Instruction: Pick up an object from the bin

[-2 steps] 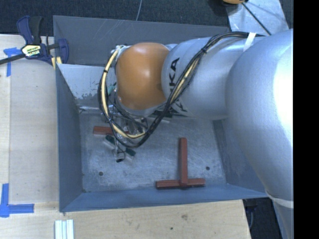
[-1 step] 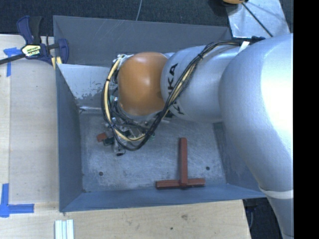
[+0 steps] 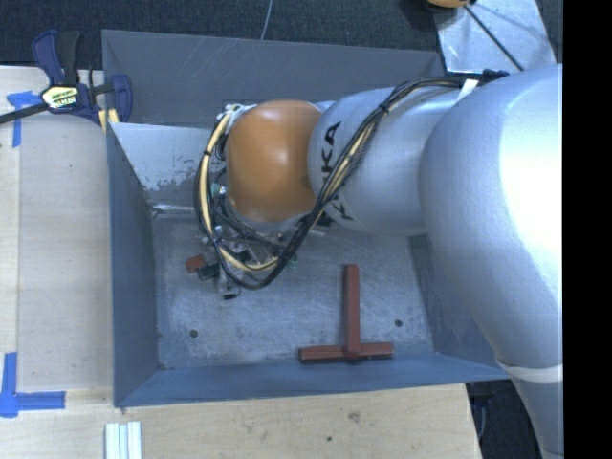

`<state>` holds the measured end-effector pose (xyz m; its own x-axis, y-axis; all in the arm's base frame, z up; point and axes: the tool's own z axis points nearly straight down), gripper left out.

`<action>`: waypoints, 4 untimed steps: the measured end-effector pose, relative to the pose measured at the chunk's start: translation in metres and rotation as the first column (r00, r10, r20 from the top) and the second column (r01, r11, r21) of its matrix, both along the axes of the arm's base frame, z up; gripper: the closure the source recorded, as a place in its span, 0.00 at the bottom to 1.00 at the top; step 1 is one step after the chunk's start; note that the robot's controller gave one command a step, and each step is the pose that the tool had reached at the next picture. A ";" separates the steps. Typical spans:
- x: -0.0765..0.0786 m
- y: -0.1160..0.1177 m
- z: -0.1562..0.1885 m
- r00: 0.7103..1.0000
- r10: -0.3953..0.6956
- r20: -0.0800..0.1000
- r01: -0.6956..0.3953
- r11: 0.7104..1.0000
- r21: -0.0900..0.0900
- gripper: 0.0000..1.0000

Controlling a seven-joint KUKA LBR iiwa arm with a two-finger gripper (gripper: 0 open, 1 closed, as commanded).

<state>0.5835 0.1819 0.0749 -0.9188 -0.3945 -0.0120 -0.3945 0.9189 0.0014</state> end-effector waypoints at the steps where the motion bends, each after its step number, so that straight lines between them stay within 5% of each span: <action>1: 0.019 -0.010 0.145 1.000 -0.009 -0.006 0.009 1.000 -0.004 1.00; 2: 0.019 -0.011 0.144 1.000 -0.010 -0.008 0.010 1.000 -0.004 0.00; 4: 0.019 -0.011 0.144 1.000 -0.009 -0.008 0.009 1.000 -0.004 0.00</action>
Offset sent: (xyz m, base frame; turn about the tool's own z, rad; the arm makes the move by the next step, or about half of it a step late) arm 0.0000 0.0000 0.0000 0.0000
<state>0.6023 0.1712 0.2189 -0.9224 -0.3863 -0.0034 -0.3863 0.9224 0.0005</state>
